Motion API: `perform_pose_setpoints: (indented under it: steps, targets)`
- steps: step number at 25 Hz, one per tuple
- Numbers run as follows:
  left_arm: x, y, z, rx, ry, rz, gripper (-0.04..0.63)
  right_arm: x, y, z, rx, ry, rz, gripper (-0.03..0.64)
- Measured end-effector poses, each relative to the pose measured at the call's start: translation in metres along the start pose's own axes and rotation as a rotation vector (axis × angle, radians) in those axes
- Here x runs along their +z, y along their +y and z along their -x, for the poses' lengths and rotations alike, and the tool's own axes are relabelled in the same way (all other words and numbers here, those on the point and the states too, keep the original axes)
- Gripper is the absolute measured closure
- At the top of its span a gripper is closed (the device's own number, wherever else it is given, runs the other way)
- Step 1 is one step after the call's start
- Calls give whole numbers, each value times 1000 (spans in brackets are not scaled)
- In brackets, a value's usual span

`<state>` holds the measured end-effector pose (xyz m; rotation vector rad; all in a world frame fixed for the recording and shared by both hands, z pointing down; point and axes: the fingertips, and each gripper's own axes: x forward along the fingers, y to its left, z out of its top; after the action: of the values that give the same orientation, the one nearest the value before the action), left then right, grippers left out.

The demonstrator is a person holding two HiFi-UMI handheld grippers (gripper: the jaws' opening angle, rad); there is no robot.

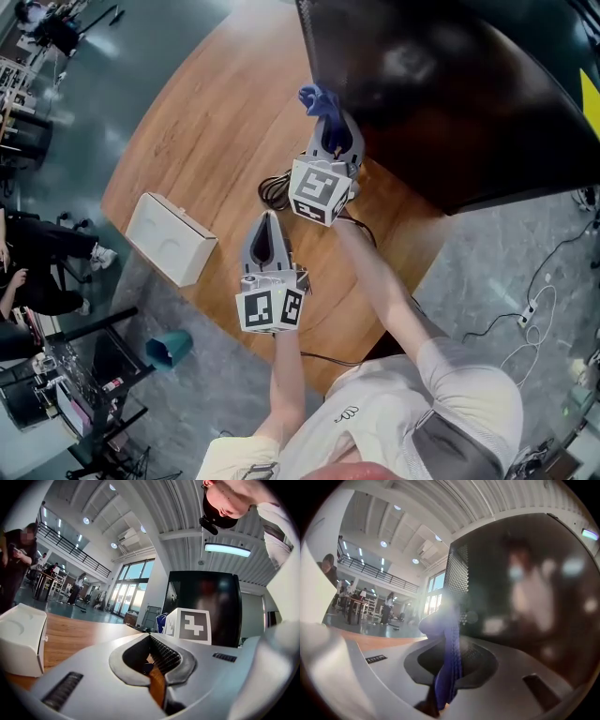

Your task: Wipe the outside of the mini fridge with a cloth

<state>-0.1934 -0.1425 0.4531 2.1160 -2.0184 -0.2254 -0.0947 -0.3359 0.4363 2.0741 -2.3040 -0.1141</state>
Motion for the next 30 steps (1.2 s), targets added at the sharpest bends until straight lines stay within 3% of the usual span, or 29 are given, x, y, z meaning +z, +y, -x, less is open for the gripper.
perform_pose_setpoints:
  steps: [21,30]
  targets:
    - [19,-91,15,-173,-24,-27,591,2,-192,148,-284,59,80,555]
    - [21,-123,20,-232,-20,-51,591,-1,-251,189,-379,83,13,555]
